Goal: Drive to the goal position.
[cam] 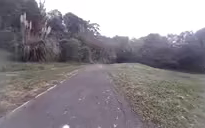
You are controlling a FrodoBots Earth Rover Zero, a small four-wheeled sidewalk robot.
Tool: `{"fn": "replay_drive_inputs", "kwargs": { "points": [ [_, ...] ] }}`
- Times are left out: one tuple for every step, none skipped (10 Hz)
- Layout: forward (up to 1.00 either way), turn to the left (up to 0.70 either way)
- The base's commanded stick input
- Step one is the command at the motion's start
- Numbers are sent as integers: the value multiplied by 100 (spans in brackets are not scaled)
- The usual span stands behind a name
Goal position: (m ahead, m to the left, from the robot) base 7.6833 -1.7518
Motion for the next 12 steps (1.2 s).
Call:
{"fn": "replay_drive_inputs", "kwargs": {
  "points": [
    [45,15],
    [45,4],
    [33,0],
    [13,0],
    [45,0],
    [45,0],
    [45,0],
    [45,0],
    [45,0],
    [45,0],
    [45,0],
    [45,0]
  ]
}}
